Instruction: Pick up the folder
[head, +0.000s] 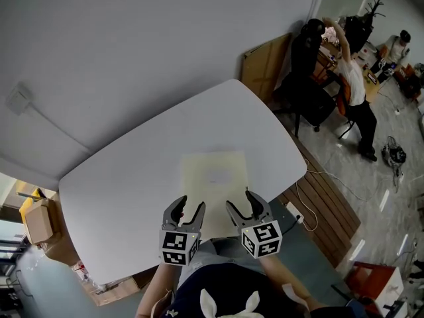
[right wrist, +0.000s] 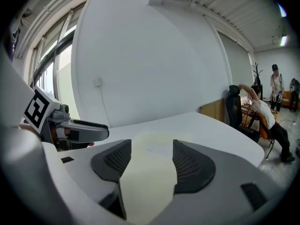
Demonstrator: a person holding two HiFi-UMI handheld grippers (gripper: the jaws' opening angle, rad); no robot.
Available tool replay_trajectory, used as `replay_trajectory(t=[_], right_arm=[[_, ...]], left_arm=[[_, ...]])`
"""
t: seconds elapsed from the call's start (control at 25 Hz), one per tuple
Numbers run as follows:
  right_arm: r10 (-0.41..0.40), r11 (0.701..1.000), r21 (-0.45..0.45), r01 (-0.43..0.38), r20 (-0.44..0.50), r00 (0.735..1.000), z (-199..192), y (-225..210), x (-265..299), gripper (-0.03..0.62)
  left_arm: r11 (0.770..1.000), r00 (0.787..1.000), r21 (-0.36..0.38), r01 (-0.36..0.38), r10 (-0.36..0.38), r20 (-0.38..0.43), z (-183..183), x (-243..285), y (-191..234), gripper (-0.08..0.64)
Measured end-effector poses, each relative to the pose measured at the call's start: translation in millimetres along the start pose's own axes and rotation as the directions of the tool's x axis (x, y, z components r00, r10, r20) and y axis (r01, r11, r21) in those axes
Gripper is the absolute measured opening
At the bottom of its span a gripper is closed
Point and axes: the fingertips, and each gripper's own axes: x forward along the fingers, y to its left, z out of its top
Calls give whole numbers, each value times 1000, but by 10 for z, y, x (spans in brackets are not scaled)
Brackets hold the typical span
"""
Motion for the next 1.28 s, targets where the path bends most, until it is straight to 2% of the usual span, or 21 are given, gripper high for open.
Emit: replay_trajectory(t=[0.32,0.68,0.88,1.12,1.28], right_arm=[[-17,1000,15,17,-48,999,-170,-130,112,244],[-24,999,40,28,-94,995,-329,-260,218,244],[-29,996,83,39,-115,993,-430,-319,251,249],[-49,985,161,66,-104,993,-507,-432,301,265],[-59,978,191,84,-128,990,-589,-496,318,268]], left_arm=[[1000,997,-7,-7,6,-75,-252,145,80,207],[999,993,-33,-37,33,-114,-398,286,225,221],[997,990,-53,-52,45,-135,-514,319,270,238],[994,985,-23,-108,104,-134,-603,335,382,247],[991,984,-53,-126,118,-136,-663,364,448,247]])
